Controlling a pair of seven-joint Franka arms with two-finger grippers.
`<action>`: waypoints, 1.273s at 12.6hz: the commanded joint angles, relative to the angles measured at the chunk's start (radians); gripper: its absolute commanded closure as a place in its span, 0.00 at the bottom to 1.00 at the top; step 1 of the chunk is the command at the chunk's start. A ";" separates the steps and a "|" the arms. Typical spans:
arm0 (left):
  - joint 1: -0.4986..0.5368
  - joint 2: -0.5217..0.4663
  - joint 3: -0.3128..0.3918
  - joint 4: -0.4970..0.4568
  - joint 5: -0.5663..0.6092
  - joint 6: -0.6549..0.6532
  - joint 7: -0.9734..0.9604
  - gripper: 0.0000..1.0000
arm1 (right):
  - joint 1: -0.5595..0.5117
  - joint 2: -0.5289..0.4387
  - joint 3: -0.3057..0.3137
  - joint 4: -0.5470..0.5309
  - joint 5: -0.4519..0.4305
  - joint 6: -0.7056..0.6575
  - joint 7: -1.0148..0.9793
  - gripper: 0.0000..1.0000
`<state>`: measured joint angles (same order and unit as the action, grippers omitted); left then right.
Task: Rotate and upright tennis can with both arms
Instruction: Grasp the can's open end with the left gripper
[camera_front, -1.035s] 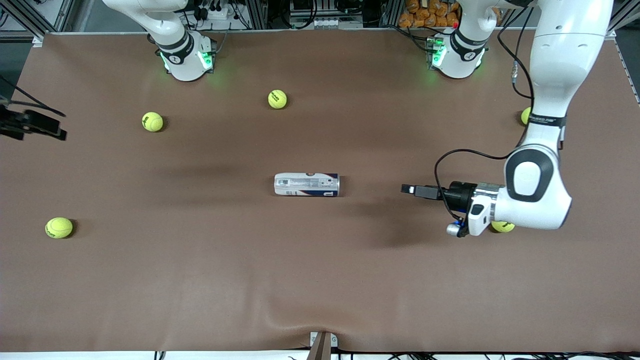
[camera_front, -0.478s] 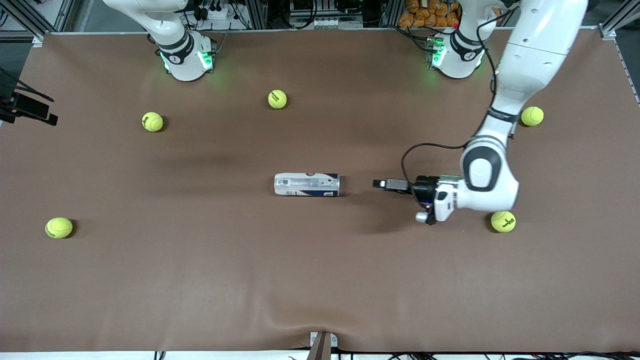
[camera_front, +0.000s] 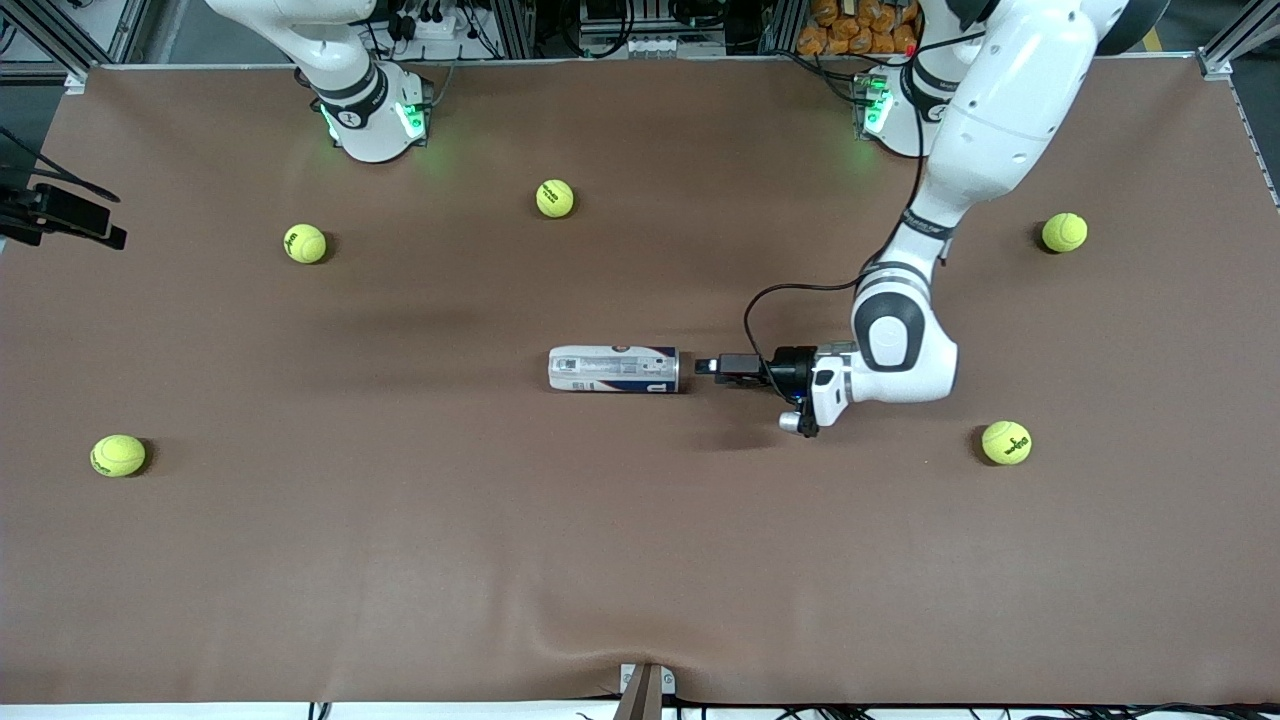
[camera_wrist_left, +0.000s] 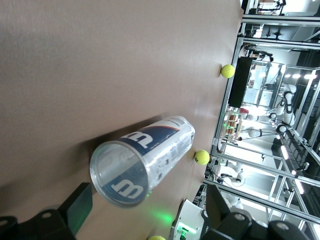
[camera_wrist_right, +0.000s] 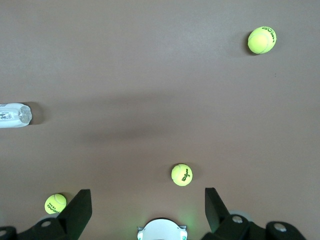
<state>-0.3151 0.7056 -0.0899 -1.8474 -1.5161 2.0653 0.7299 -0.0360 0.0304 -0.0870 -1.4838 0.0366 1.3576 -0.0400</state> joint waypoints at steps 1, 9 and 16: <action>-0.036 0.009 0.002 0.013 -0.076 0.012 0.019 0.00 | -0.004 -0.012 0.007 -0.021 0.006 0.005 0.022 0.00; -0.093 0.055 0.002 0.063 -0.121 0.032 0.019 0.22 | 0.011 0.037 0.009 -0.023 0.009 0.014 0.016 0.00; -0.094 0.078 0.004 0.083 -0.113 0.033 0.097 1.00 | -0.009 0.039 0.006 -0.019 0.006 0.020 0.000 0.00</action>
<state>-0.4060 0.7680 -0.0878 -1.7785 -1.6099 2.0892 0.7901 -0.0441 0.0678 -0.0897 -1.5032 0.0360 1.3696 -0.0415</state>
